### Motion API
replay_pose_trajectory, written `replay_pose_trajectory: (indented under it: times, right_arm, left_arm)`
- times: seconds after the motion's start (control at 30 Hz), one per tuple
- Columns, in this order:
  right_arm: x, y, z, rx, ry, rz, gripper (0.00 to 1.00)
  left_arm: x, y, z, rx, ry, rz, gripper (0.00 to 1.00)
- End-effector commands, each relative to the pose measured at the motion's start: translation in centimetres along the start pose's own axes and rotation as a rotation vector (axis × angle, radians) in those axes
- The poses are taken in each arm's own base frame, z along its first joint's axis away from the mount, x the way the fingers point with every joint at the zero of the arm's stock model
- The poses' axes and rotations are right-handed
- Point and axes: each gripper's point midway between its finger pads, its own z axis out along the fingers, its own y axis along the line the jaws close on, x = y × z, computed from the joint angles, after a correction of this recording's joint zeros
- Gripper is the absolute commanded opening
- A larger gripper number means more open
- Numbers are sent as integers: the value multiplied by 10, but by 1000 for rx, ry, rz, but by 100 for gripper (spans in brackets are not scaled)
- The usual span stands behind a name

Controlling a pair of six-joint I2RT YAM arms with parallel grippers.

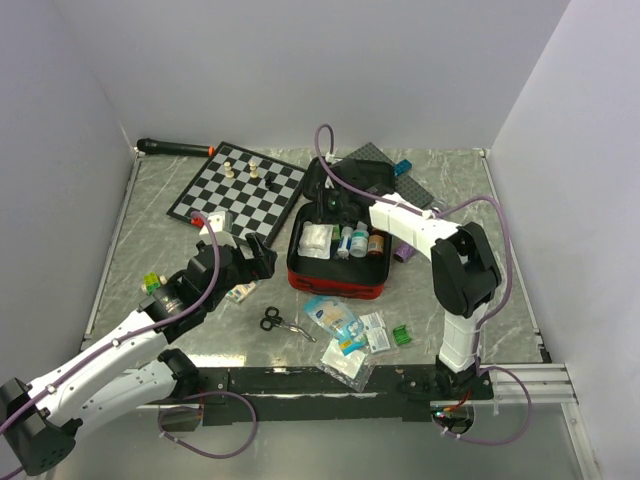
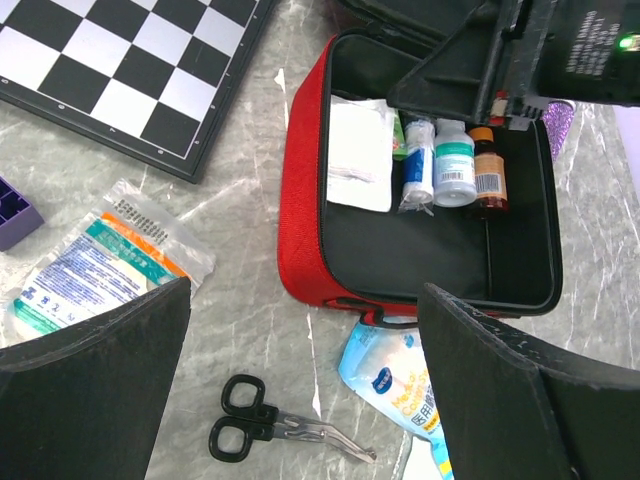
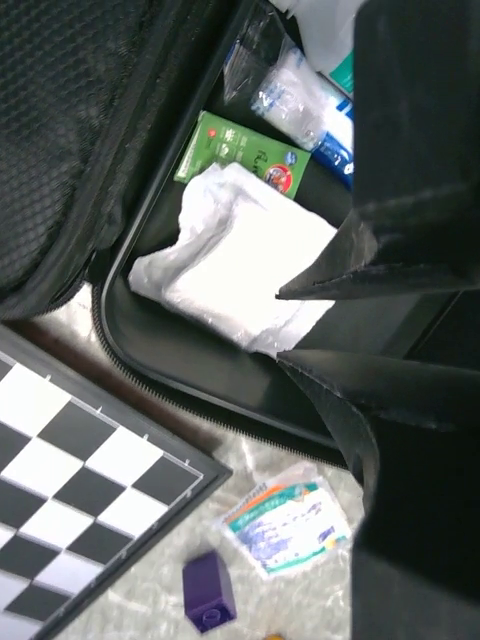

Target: Organize the medicine kit

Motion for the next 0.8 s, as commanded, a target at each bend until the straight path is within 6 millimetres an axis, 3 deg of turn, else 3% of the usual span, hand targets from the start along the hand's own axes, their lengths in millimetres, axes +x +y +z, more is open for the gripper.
replay_pose_trajectory:
  times: [0.0, 0.17, 0.5, 0.6, 0.77]
  right_arm:
    - [6, -10, 13, 55, 27, 0, 30]
    - [26, -21, 35, 82, 94, 5, 28]
    - [43, -31, 67, 102, 169, 14, 29]
    - [39, -27, 62, 83, 139, 17, 33]
    - [13, -8, 37, 22, 42, 6, 45]
  left_arm:
    - [-1, -5, 1, 22, -6, -18, 99]
    - [0, -3, 1, 14, -4, -15, 99]
    - [1, -1, 1, 8, -1, -13, 99]
    - [1, 0, 1, 1, 0, -12, 98]
    - [-2, -1, 1, 3, -12, -11, 99]
